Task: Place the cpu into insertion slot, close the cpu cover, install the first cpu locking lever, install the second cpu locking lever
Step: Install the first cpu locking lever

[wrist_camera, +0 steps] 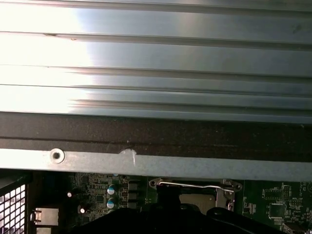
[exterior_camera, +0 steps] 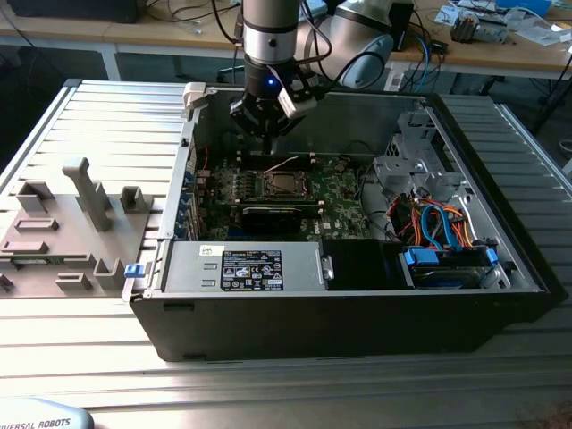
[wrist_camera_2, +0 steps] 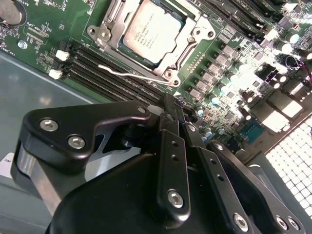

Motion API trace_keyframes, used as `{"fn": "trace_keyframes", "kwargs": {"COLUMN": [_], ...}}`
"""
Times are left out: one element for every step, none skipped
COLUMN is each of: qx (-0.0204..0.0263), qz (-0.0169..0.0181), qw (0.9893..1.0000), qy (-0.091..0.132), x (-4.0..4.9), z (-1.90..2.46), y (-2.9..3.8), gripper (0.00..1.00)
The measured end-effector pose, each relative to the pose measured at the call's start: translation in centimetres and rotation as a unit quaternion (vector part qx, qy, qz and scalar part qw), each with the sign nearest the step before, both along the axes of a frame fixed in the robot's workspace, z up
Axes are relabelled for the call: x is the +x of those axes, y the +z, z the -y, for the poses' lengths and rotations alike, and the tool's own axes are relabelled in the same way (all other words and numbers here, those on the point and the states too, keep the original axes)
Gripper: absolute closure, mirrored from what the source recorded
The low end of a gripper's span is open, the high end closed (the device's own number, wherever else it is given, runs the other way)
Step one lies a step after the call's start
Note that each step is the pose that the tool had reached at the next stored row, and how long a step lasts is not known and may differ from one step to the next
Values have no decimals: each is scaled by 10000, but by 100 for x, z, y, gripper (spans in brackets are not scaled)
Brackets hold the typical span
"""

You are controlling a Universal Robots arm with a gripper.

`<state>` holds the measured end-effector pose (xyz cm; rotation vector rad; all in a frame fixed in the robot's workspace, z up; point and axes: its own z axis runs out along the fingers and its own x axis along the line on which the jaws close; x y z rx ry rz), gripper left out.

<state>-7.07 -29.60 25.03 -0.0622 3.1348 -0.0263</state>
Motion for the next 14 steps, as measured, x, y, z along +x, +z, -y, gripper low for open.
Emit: {"fn": "trace_keyframes", "kwargs": {"qx": [0,0,0,0,0,0,0,0,0,0,0,0,1,1], "qz": [0,0,0,0,0,0,0,0,0,0,0,0,0,0], "qw": [10000,10000,10000,10000,10000,10000,10000,10000,10000,10000,10000,10000,10000,10000], "qy": [0,0,0,0,0,0,0,0,0,0,0,0,0,0], "x": [0,1,2,3,3,3,3,4,4,4,4,4,5,5], "z": [0,0,0,0,0,0,0,0,0,0,0,0,0,0], "y": [-1,-2,-4,-5,-6,-8,-10,-12,-14,-15,-17,-20,-21,-21], "gripper": [89,89,89,89,89,89,89,89,89,89,89,89,89,89]}}
